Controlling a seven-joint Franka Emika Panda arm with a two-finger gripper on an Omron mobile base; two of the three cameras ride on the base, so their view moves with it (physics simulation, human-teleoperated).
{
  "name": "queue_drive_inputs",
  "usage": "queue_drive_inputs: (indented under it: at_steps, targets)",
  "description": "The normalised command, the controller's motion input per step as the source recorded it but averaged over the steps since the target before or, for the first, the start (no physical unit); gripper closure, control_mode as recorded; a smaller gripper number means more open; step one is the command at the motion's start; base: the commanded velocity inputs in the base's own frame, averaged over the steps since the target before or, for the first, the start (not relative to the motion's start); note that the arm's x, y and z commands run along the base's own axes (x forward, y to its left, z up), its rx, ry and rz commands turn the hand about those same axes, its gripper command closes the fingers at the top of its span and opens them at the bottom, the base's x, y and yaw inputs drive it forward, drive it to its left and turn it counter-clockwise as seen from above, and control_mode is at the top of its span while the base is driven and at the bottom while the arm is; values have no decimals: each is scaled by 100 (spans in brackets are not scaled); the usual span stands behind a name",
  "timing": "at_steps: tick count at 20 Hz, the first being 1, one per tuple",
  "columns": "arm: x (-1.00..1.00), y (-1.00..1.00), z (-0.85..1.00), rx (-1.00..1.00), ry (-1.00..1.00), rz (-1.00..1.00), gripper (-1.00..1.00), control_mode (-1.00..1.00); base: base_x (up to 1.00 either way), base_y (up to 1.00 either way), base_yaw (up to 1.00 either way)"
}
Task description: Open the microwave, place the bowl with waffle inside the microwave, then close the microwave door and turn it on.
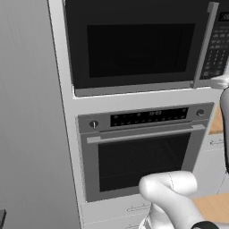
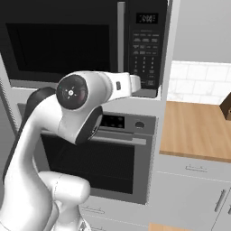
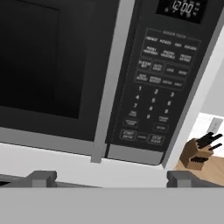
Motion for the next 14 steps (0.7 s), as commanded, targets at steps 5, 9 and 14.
queue_drive_inputs:
  at_steps: [5,9,14]
  targets:
    - [33,-37,-13,1,-2,0,-100,-100,0,0,0]
    - [20,-41,-2,4,-2,0,-100,-100,0,0,0]
    - [18,-43,-1,6,0,0,-100,-100,0,0,0]
